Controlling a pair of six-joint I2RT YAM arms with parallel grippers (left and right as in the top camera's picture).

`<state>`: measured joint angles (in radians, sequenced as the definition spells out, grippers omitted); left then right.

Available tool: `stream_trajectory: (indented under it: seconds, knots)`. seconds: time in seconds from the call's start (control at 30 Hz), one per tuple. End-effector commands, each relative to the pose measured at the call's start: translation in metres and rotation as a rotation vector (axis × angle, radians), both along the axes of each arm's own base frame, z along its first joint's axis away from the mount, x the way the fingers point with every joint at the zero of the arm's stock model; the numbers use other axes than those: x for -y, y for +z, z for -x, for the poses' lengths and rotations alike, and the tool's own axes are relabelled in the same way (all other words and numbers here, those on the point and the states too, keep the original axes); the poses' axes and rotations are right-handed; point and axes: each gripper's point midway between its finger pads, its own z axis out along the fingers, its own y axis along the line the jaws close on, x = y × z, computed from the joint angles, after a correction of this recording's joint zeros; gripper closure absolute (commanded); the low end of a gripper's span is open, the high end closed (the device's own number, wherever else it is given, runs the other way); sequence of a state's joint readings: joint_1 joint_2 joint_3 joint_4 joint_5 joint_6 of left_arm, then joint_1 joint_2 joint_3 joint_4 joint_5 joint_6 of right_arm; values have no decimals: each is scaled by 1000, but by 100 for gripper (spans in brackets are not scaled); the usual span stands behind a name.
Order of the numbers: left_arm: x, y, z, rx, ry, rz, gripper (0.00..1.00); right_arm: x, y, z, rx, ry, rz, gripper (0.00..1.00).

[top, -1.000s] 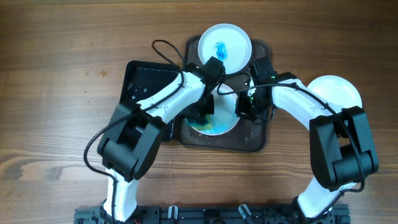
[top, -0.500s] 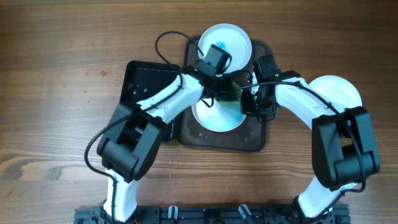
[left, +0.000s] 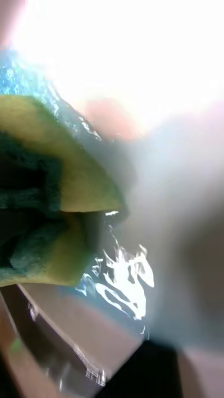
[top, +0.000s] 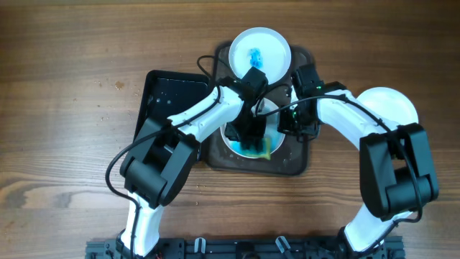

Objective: Clean dirty plates on tray and stack at the side
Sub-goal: 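Scrub the blue stain on the front plate with the sponge, then put the sponge back in the black tray with the left gripper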

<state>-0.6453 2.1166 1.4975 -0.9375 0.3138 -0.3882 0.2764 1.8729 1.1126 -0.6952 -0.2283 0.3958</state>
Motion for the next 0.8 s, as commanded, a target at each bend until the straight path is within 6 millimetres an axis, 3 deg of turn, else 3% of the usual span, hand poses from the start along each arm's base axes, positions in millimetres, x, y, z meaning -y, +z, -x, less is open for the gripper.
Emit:
stream_trajectory:
  seconds: [0.0, 0.1, 0.23, 0.3, 0.33, 0.4, 0.5, 0.57, 0.6, 0.63, 0.7, 0.73, 0.77]
  knots:
    - [-85, -26, -18, 46, 201, -353, 96, 18, -18, 7, -28, -4, 95, 96]
    - [-93, 0, -32, 80, 344, -312, 96, 16, -18, 8, -21, 55, 88, 95]
    - [-86, 90, -47, 267, 376, -141, 96, 17, -18, 11, -30, 68, 88, 96]
    - [-102, 116, -52, 341, 412, -142, 96, 17, -18, 13, -36, 71, 90, 96]
    - [-128, 124, -57, 380, 456, -210, 96, 17, -18, 13, -37, 72, 91, 96]
    - [-181, 109, -59, 359, 545, -342, 96, 17, -18, 13, -36, 74, 91, 96]
    - [-237, 55, -52, 255, 682, -398, 96, 16, -18, 9, -20, 74, 87, 92]
    - [-243, 34, -46, 199, 694, -334, 96, 15, -18, 5, -2, 73, 83, 88]
    - [-236, 31, -44, 160, 660, -247, 96, 14, -17, 0, 17, 74, 79, 91]
    - [-233, 32, -45, 155, 647, -217, 86, 13, -17, -1, 21, 72, 77, 96]
    - [-228, 44, -48, 160, 615, -166, 63, 13, -14, -1, 19, 69, 78, 96]
    - [-228, 55, -49, 176, 616, -158, 46, 15, -7, -1, 19, 70, 85, 96]
    - [-227, 75, -52, 216, 616, -141, 44, 17, 11, -5, 43, 80, 105, 96]
